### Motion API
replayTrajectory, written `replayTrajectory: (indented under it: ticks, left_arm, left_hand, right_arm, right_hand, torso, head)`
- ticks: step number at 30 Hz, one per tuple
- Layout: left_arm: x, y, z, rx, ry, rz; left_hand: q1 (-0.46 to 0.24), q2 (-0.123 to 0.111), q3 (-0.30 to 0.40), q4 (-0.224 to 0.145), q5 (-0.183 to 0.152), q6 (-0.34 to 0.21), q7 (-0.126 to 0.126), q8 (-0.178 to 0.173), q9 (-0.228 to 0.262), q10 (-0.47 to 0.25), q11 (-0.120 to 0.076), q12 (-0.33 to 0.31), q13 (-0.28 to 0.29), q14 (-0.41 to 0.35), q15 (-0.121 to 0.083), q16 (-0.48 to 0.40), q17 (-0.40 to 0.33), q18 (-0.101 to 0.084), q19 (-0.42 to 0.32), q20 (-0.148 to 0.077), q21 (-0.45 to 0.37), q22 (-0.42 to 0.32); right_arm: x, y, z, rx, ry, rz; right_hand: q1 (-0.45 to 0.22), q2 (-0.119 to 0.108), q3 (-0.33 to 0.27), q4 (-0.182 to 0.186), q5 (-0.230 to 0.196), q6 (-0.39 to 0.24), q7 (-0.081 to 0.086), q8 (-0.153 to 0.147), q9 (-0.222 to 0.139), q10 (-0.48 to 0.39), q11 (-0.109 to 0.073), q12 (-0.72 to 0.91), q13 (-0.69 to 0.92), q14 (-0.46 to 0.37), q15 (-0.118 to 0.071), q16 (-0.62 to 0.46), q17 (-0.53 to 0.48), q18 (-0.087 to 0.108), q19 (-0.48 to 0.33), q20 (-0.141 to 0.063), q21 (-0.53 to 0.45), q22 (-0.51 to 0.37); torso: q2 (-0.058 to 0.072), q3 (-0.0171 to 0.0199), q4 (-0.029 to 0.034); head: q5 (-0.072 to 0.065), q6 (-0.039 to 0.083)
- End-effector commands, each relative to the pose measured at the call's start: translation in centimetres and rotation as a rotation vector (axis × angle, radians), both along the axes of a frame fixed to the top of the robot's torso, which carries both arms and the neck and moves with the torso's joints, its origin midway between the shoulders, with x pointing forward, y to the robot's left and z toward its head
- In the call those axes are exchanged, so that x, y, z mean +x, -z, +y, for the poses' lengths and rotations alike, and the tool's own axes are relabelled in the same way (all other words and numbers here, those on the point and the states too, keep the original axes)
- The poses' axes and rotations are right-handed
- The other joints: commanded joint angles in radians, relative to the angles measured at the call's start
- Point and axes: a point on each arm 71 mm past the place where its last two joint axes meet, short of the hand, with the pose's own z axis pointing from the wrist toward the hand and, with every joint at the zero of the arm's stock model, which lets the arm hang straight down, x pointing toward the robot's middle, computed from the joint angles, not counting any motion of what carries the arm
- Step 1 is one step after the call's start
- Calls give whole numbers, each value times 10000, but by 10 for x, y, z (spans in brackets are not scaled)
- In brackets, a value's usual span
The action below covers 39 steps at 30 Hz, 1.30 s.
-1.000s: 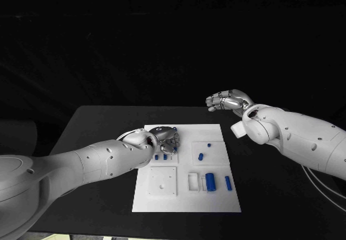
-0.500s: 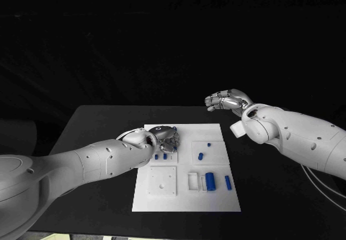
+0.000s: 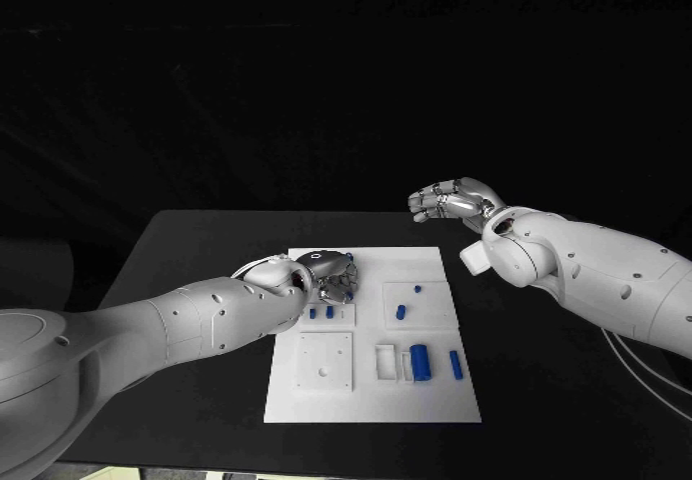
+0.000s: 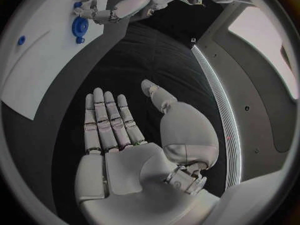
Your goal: Assemble the parts on the task board
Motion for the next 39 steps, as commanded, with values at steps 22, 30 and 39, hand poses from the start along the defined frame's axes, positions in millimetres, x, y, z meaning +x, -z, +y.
replayTrajectory:
  ticks: [22, 30, 39]
  left_arm:
    - [-2, 13, 0, 1468, 297, -269]
    - [-7, 21, -2, 1926, 442, -238]
    - [-8, 22, -1, 2011, 445, -231]
  left_hand:
    - [-30, -309, -127, -30, -150, 64, -6, 63, -100, 45, 55, -161, -124, 59, 49, 47, 11, 146, 56, -221, 59, 9]
    - [73, -329, -83, 5, -164, 99, -18, 86, -131, 152, 25, -148, -141, 106, 22, 75, 22, 166, 106, -234, 67, -1]
    - [125, -298, -93, 81, -206, 237, -70, 168, -156, 383, -53, -84, -143, 212, -51, 168, 66, 181, 204, -285, 126, 10]
  right_arm:
    - [-2, 0, 4, -11, -405, -79]
    - [-2, 0, 3, -14, -405, -75]
    - [-2, -1, 3, -12, -402, -83]
  right_hand:
    - [-58, -10, -74, -54, 26, -54, 249, 9, -7, -2, 40, -59, -11, -38, 36, -72, -32, 166, -17, 72, -94, -4]
    - [-56, -5, -80, -58, 26, -52, 248, 12, -8, -1, 40, -59, -11, -37, 37, -74, -34, 168, -16, 74, -98, -2]
    - [-52, -1, -84, -63, 27, -53, 248, 13, -9, 0, 40, -60, -11, -37, 39, -76, -37, 169, -15, 76, -104, 0]
  torso:
    - [4, 3, 1]
    - [11, -3, -16]
    - [-1, 6, 1]
  head:
    - [-9, -32]
    - [-14, -57]
    - [-24, -89]
